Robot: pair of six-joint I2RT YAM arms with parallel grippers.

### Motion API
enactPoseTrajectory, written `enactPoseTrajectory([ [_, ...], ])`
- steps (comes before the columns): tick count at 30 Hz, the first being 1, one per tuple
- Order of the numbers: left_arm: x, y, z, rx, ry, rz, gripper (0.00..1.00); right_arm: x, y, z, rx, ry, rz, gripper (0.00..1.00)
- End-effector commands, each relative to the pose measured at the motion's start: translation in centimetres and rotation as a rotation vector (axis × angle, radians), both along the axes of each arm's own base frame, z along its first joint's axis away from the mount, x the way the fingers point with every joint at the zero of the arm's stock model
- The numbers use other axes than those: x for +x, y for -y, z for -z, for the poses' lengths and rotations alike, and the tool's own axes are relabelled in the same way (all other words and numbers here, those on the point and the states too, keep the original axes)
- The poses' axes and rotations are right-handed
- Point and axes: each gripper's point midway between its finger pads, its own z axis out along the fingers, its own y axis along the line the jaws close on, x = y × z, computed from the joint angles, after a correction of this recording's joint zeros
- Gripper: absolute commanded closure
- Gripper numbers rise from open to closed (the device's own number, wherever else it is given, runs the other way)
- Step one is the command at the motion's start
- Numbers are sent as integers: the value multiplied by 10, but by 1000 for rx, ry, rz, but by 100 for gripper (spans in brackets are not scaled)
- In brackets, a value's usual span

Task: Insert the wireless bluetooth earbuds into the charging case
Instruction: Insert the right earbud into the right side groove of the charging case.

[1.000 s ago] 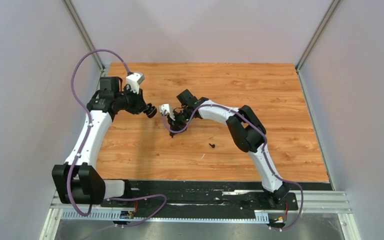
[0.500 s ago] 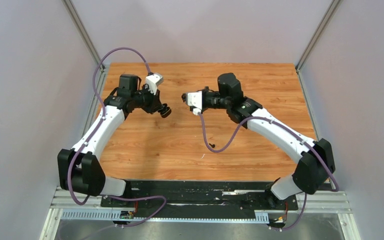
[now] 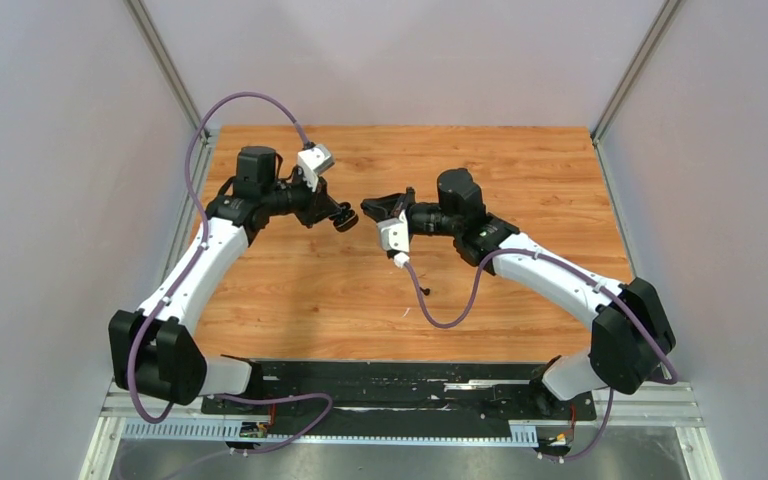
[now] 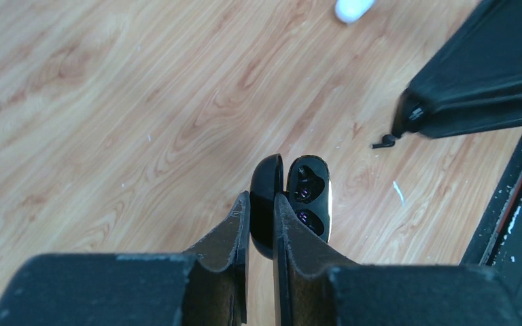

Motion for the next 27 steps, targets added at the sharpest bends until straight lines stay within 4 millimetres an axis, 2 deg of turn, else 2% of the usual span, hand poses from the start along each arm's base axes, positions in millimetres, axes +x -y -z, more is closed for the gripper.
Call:
enactPoseTrajectory([
  [1,-13,14,-30,-52,124,127,100,-24,-6,-32,77,200,-129,100],
  [5,-25,21,-33,-72,123,200,100,-33,-8,-28,82,255,-186,100],
  [10,-34,22,-31,-60,119,257,100,-43,-10,-34,111,309,-240,100],
  [16,-45,25,-34,-69,137,324,100,-47,-11,-31,99,332,-275,100],
  [27,-53,27,-41,-67,178,373,100,-62,-6,-11,29,297,-371,100],
])
